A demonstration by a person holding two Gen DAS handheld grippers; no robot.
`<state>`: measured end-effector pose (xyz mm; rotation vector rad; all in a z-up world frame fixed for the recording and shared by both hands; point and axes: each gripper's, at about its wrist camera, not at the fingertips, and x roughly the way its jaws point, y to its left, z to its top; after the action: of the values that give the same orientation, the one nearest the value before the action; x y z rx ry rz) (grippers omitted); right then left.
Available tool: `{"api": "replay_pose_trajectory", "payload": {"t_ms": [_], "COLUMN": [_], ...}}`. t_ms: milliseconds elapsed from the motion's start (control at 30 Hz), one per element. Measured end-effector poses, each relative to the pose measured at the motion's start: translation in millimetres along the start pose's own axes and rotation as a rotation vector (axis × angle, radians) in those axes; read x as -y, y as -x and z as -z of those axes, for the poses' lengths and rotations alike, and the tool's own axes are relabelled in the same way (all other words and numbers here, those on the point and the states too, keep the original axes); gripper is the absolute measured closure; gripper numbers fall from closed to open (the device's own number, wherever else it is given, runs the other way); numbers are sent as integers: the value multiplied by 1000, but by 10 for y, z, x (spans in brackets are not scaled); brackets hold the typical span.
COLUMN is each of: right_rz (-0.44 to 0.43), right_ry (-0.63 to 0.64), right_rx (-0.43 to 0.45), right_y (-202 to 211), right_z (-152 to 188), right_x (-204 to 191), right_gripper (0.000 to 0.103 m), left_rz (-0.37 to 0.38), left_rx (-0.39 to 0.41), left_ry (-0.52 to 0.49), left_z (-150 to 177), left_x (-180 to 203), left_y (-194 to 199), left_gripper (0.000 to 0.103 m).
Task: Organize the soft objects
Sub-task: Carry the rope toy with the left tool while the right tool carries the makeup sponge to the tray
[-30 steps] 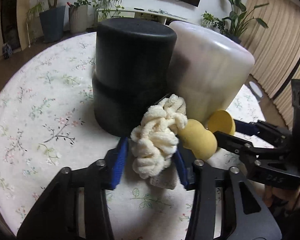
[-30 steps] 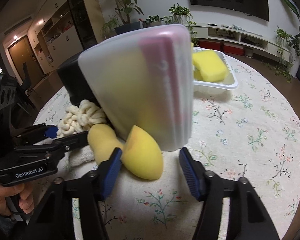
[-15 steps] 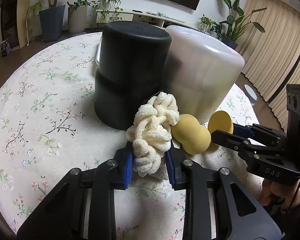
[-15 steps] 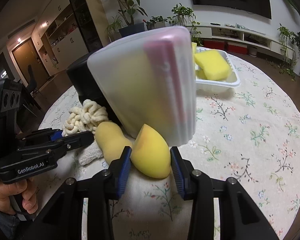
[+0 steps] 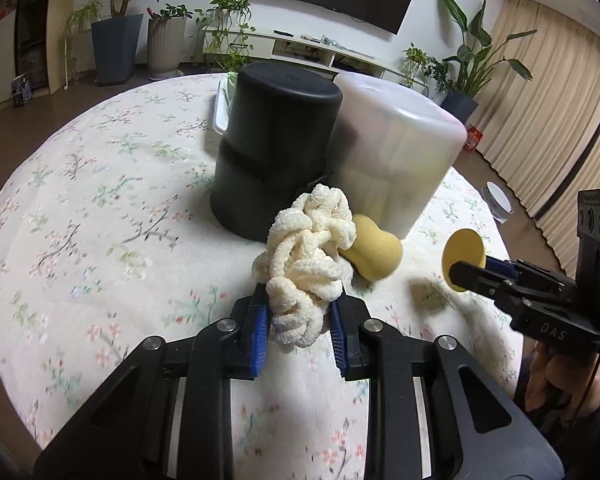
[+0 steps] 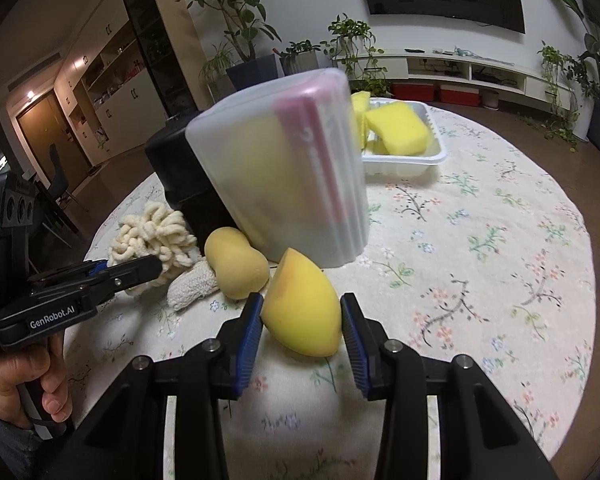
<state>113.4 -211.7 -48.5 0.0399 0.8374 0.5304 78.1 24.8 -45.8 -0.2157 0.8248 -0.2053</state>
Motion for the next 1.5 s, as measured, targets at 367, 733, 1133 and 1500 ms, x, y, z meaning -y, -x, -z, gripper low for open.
{"api": "replay_pose_trajectory", "payload": {"t_ms": [367,733,1133,1500], "right_rz": [61,181,262,212], "right_ry": [-64,-79,5,95], "right_rx": [36,115,154,99], "right_y": [502,1037,1133,548], "right_z": [87,-267,-954,-1970], "right_x": [271,836,1042,1056], "right_gripper": [61,61,61,61], "left_rz": [-49,-107,-121,-69], "left_rx": [60,151,184,11], "left_ry": [6,-2,-99,-280], "left_z": [87,-386,-1198,-1919], "left_x": [-104,-372,-339,-54], "left_y": [498,932,979,57], "left_gripper": [79,79,79,79]}}
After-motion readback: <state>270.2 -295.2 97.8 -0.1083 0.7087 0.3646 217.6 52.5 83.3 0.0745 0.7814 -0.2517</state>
